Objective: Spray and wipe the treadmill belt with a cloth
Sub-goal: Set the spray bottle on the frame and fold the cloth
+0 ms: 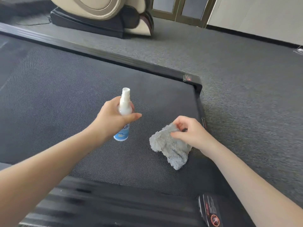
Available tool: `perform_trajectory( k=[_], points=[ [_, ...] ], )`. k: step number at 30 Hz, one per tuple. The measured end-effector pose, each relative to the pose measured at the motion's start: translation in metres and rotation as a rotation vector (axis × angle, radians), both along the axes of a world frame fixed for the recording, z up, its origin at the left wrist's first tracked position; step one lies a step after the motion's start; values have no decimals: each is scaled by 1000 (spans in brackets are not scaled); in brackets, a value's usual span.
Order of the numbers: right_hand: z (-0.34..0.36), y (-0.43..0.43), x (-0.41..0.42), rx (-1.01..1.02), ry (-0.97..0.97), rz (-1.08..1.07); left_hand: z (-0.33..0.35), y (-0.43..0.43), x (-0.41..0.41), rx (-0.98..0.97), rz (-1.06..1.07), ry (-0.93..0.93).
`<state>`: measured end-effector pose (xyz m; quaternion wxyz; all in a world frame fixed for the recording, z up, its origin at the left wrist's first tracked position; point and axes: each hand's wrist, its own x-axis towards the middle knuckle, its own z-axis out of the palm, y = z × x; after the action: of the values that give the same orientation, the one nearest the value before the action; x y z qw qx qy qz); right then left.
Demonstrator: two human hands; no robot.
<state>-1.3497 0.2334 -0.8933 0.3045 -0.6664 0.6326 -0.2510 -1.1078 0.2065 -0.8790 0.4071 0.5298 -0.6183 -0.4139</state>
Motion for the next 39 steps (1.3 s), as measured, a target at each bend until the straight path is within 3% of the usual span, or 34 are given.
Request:
perform_trajectory(
  k=[13, 21, 29, 39],
  points=[
    [94, -54, 14, -314, -194, -90, 70, -52, 8, -135, 103, 89],
    [170, -110, 18, -330, -316, -157, 139, -101, -8, -180, 175, 124],
    [322, -135, 19, -293, -485, -220, 289, -127, -11, -97, 214, 145],
    [602, -131, 15, -312, -536, -205, 551, -119, -3, -53, 172, 136]
  ],
)
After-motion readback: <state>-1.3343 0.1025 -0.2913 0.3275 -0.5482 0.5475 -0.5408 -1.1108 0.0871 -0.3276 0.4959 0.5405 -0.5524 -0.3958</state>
